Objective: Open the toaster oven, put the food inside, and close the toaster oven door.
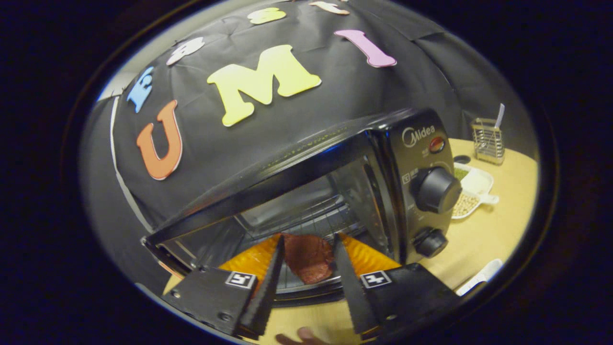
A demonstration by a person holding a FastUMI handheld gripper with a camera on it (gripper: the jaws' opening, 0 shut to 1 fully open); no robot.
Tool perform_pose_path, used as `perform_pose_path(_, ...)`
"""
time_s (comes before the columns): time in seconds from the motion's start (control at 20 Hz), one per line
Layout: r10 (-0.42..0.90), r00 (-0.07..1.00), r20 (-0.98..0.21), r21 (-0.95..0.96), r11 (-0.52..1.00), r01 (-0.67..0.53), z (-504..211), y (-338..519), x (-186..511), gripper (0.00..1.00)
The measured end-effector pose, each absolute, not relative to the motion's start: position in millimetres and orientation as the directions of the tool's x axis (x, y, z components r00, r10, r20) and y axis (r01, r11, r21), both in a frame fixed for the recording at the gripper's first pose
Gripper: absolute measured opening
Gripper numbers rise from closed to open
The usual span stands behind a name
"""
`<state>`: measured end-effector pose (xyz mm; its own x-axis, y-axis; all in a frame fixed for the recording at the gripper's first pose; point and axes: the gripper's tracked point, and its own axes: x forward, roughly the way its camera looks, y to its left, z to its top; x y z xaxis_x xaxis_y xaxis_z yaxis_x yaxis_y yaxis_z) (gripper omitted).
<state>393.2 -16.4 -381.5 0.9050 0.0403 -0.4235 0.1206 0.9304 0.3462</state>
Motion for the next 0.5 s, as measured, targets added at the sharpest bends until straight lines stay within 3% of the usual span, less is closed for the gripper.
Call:
perform_pose_path(0.05, 0.017, 0.903, -0.429, 0.303, 0.944, 0.126, -379.4, -20.2, 389.2, 0.75)
perform_pose_path(0.3, 0.014, 0.903, -0.429, 0.175, 0.982, 0.068, -363.8, -12.7, 363.1, 0.95)
perform_pose_path(0.5, 0.018, 0.905, -0.426, 0.095, 0.995, 0.025, -347.2, -5.0, 327.9, 0.96)
